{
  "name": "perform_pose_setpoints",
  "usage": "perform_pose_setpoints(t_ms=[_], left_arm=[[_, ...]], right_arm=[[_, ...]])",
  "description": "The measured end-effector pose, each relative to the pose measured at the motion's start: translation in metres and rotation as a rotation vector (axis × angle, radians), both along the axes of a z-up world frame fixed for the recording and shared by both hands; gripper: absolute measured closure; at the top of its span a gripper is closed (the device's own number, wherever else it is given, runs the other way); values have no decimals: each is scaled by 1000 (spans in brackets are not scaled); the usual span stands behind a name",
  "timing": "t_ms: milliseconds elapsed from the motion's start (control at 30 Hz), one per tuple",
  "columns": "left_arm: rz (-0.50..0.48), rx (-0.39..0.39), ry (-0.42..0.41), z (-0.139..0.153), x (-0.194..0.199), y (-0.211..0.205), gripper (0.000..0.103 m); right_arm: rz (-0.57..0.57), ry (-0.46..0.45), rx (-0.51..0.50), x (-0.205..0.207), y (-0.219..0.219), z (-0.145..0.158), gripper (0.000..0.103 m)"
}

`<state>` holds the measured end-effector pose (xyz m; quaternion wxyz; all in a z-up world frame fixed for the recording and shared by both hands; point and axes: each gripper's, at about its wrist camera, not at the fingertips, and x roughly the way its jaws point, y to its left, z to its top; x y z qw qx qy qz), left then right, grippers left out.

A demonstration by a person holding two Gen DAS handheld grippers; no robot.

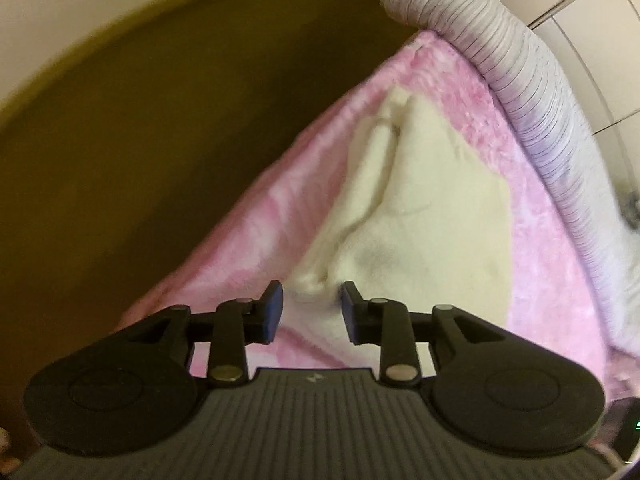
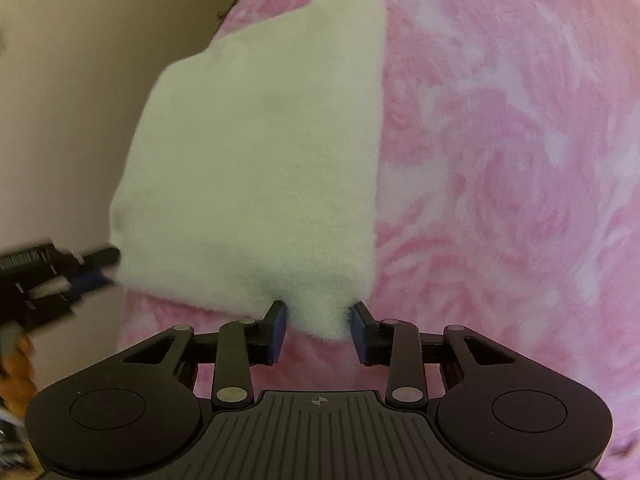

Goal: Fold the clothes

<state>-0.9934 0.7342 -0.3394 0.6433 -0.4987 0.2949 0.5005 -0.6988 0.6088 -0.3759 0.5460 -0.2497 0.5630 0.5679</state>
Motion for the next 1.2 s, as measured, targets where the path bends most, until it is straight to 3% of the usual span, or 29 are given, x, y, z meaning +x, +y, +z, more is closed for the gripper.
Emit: perform_pose_setpoints(t_ms=[167, 233, 367, 633, 1067, 1200], left_arm=[[-127, 129, 187, 56, 43, -17, 59], [-149, 148, 239, 75, 57, -26, 49], [-110, 198, 323, 117, 81, -56, 46], [40, 224, 384, 184, 128, -143, 44], [242, 306, 385, 236, 239, -292, 40], [269, 333, 332, 241, 259, -327, 40]], right_arm=[[141, -159, 80, 4, -11, 44, 50], [159, -145, 108, 10, -17, 59, 44], [191, -99, 166, 17, -21, 88, 34], [377, -105, 261, 43, -52, 159, 32], [570, -253, 420, 134, -138, 228, 32], [593, -290, 452, 154, -158, 241, 32]])
